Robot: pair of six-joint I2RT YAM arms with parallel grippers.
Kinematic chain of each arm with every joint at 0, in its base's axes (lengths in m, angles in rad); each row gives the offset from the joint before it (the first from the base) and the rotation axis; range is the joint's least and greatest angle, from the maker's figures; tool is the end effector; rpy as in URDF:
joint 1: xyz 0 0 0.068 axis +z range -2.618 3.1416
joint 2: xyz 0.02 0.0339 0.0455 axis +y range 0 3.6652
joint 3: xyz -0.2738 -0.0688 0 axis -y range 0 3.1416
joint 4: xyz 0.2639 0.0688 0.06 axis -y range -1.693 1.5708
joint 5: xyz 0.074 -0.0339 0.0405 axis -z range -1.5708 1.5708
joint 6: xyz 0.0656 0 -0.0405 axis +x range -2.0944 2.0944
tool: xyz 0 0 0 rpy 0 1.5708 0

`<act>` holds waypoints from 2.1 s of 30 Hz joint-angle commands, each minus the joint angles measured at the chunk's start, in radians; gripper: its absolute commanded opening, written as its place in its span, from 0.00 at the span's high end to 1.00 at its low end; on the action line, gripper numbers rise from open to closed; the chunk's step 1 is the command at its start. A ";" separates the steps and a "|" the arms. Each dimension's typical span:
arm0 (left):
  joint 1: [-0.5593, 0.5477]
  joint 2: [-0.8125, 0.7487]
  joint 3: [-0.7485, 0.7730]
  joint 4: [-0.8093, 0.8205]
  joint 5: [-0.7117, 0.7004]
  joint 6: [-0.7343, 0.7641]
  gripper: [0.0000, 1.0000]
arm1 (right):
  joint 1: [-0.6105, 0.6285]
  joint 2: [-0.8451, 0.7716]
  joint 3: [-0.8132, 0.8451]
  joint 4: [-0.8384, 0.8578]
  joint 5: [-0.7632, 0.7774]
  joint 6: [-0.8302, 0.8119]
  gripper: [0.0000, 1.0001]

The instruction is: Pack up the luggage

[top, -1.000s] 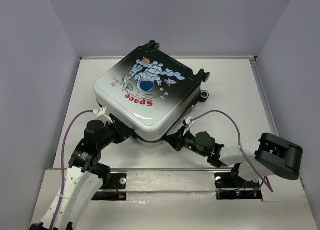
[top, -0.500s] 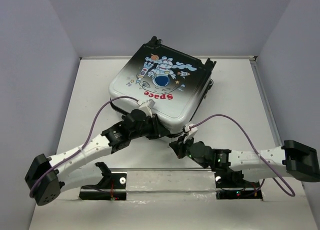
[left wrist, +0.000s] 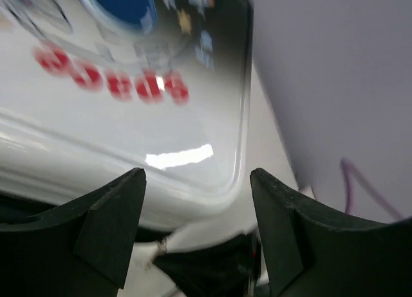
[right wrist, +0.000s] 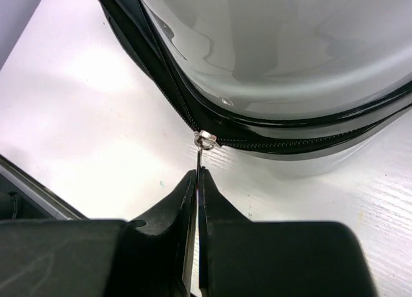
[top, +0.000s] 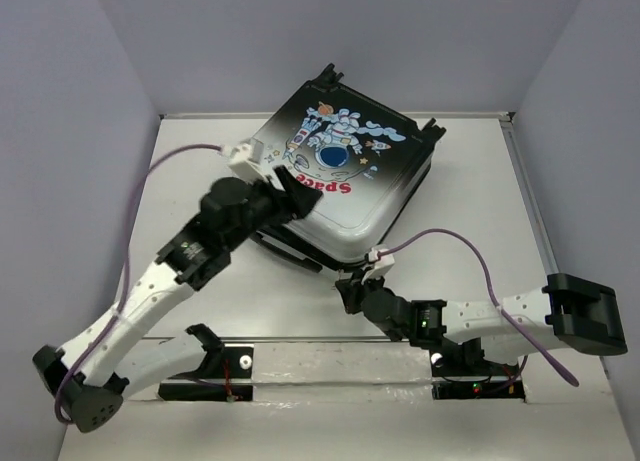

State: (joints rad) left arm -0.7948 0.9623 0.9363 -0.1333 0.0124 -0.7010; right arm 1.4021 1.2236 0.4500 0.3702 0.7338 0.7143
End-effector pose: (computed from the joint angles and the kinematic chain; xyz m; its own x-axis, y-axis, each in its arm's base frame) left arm 0.1862 -0.1909 0.3691 -0.5507 -0.3596 -0.7533 0.4803 0.6016 -0.6383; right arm 0.0887 0.2592 0.1813 -0.4616 0.1871 -0.8671 -0.4318 0.8065 0.4039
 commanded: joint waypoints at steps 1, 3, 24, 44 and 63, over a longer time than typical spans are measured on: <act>0.230 -0.074 0.199 -0.069 -0.216 0.167 0.21 | 0.041 0.008 0.055 -0.056 -0.103 0.007 0.87; 0.372 -0.071 0.194 -0.075 -0.250 0.205 0.18 | 0.041 0.014 0.131 -0.156 -0.131 -0.018 0.60; 0.957 0.572 0.200 0.204 0.308 0.071 0.23 | -0.822 -0.213 0.200 -0.690 -0.365 -0.045 0.93; 0.628 0.436 -0.402 0.506 0.170 -0.097 0.28 | -1.184 0.396 0.572 -0.178 -1.145 -0.166 0.92; 0.371 -0.312 0.092 -0.157 -0.292 0.112 0.13 | -1.325 0.517 0.799 -0.438 -1.433 -0.383 0.77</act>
State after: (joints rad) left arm -0.3954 0.6178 0.7319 -0.2615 -0.2703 -0.7448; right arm 0.0505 1.7329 1.1213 -0.0483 -0.4244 0.3584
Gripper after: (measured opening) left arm 0.836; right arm 0.209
